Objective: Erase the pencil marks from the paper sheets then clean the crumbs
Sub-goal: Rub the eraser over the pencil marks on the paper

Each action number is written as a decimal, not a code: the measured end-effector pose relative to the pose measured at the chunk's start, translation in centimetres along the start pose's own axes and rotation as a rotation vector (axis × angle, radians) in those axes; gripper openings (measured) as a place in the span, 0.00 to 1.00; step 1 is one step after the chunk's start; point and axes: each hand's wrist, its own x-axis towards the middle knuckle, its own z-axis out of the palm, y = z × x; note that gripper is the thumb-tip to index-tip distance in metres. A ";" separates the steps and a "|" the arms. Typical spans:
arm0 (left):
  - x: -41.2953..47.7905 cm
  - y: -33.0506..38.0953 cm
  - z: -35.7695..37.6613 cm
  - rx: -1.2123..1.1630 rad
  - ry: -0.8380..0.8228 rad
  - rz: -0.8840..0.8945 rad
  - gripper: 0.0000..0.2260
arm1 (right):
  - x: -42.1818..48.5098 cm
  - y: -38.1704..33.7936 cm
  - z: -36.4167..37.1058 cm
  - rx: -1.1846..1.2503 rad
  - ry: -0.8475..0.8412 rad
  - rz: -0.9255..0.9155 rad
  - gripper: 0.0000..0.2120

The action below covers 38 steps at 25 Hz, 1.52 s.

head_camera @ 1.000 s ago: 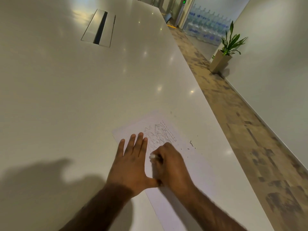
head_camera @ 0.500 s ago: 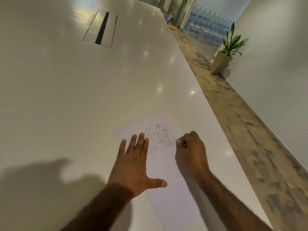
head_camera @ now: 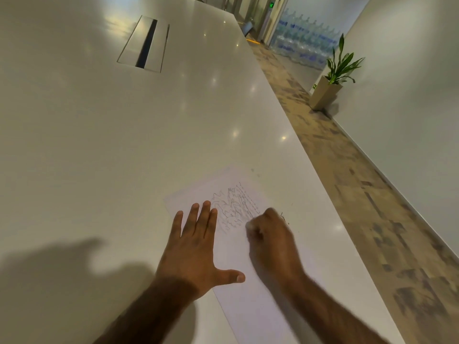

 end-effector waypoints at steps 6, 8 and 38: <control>0.1 -0.1 0.0 -0.005 -0.009 0.007 0.61 | 2.6 4.2 -1.4 0.024 0.060 0.155 0.13; 0.1 -0.1 0.1 -0.001 -0.001 0.005 0.62 | 2.2 2.3 -1.1 0.063 0.069 0.139 0.14; -0.2 0.1 0.1 0.015 0.056 0.000 0.62 | -0.8 -1.1 0.0 0.086 0.044 0.085 0.13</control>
